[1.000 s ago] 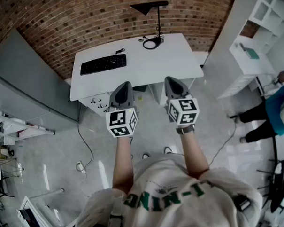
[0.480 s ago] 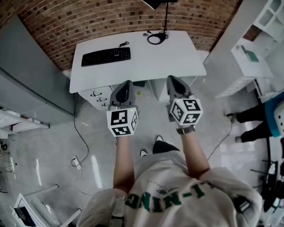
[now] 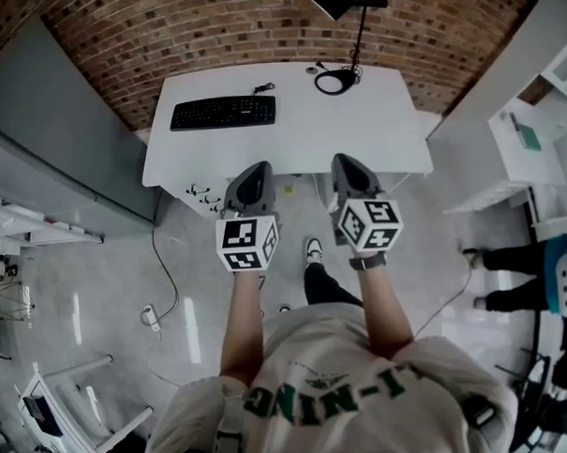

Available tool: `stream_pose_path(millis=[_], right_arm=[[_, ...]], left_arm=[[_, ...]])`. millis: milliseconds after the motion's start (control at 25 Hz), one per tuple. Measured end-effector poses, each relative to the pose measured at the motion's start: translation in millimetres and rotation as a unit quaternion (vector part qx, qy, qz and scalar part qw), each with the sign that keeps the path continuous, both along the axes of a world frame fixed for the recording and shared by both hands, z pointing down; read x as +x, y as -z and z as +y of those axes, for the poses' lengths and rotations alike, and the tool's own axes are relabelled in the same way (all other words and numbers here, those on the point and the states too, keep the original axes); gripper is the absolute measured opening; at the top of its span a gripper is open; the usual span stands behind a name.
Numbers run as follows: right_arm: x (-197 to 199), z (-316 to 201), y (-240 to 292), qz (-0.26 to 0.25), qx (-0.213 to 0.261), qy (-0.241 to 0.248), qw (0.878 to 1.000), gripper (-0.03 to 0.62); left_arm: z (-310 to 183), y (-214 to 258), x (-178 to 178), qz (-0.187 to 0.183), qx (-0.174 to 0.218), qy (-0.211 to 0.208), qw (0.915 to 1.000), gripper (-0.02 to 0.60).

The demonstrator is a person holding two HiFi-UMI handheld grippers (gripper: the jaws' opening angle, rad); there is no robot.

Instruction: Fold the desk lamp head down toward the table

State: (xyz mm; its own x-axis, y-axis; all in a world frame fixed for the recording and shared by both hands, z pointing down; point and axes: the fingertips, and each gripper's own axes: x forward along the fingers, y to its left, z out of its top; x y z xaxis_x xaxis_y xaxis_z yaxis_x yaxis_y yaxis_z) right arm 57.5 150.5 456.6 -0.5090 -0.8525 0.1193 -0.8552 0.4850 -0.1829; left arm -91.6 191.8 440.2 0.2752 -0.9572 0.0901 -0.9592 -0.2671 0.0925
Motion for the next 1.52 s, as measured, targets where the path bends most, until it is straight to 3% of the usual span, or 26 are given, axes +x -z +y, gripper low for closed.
stream_pose_path(millis=[280, 520, 640, 760, 1040, 1520], right_arm=[[-1, -129, 33, -0.017, 0.030, 0.026, 0.999, 0.003], [26, -216, 40, -0.015, 0.027, 0.029, 0.999, 0.003], [31, -249, 30, 0.011, 0.028, 0.022, 0.999, 0.003], [26, -276, 25, 0.042, 0.035, 0.025, 0.998, 0.003], [-2, -348, 36, 0.041, 0.037, 0.025, 0.998, 0.003], [-45, -452, 60, 0.102, 0.065, -0.004, 0.993, 0.011]], left_arm=[[-139, 42, 20, -0.010, 0.034, -0.002, 0.9994, 0.000], [-225, 45, 48, -0.009, 0.021, -0.003, 0.9997, 0.000], [-251, 37, 54, -0.009, 0.014, 0.001, 0.9999, 0.000], [-271, 26, 49, -0.010, 0.003, 0.008, 0.9999, 0.000], [-332, 34, 23, -0.006, 0.013, 0.007, 0.9999, 0.000], [-423, 37, -12, -0.006, 0.014, -0.029, 0.9995, 0.000]])
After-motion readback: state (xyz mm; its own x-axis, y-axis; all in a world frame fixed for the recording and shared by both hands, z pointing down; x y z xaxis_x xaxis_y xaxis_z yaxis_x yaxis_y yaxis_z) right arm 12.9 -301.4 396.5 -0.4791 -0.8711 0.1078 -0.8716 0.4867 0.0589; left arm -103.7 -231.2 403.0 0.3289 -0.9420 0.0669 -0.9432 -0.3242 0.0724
